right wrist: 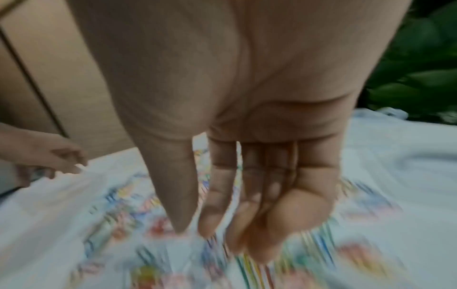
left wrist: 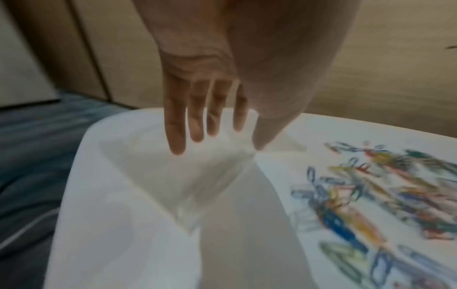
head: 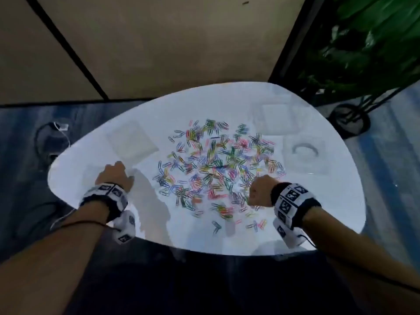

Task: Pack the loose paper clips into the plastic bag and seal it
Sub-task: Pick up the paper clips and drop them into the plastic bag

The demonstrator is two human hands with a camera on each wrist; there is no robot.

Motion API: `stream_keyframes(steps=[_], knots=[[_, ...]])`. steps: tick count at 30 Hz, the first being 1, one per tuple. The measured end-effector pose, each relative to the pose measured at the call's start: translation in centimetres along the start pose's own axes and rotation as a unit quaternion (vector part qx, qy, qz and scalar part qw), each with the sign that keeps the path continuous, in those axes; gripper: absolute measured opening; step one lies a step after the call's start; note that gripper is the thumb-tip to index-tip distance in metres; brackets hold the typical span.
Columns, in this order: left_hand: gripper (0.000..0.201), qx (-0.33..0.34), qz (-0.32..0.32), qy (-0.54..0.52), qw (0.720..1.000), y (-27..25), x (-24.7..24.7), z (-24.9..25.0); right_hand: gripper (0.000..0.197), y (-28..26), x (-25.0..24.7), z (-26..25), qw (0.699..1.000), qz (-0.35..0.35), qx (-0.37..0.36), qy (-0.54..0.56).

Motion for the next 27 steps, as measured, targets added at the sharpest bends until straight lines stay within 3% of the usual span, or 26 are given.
stream_keyframes(steps=[2,4,6,8,10,13,15,18,22,27], knots=[[0.053,-0.009,0.030,-0.013,0.999,-0.3,2.7,-0.6,0.051,1.8,4.1,2.1,0.996,-0.006,0.094,0.006],[0.042,0.010,0.068,-0.045,0.997,-1.0,4.7,-1.0,0.063,2.8,8.2,4.4,0.988,0.012,0.139,0.070],[0.031,0.019,0.107,-0.092,0.990,-2.2,5.8,-1.8,0.084,2.1,10.9,5.9,0.968,0.067,0.165,0.178],[0.026,0.021,0.095,-0.132,0.986,-4.0,6.3,-2.5,0.112,1.3,12.5,6.0,0.943,0.113,0.171,0.261],[0.028,0.029,0.091,-0.167,0.981,-7.3,6.1,-2.3,0.125,0.4,13.4,4.7,0.926,0.125,0.160,0.319],[0.031,0.086,0.172,-0.178,0.965,-12.1,3.3,-0.7,0.112,0.8,13.0,3.6,0.893,0.194,0.143,0.379],[0.032,0.112,0.207,-0.150,0.960,-14.6,1.2,0.4,0.109,1.3,12.1,3.3,0.889,0.226,0.123,0.380],[0.030,0.117,0.231,-0.115,0.959,-17.7,-0.6,1.5,0.102,1.1,10.8,2.8,0.896,0.234,0.080,0.368],[0.032,0.103,0.262,-0.086,0.956,-19.5,-1.5,1.8,0.051,1.8,8.7,1.0,0.943,0.245,0.051,0.222],[0.033,0.113,0.280,-0.059,0.952,-18.8,-0.7,3.0,0.028,3.0,6.9,-0.8,0.942,0.311,0.041,0.122]])
Point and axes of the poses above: each hand's wrist, its own y-axis towards the middle knuckle, its own x-axis out of the palm, z = x × y, the point moved 7 cm from there along y, towards the middle knuckle, and after that the axes turned 15 degrees about -z, right-handed, at the moved point
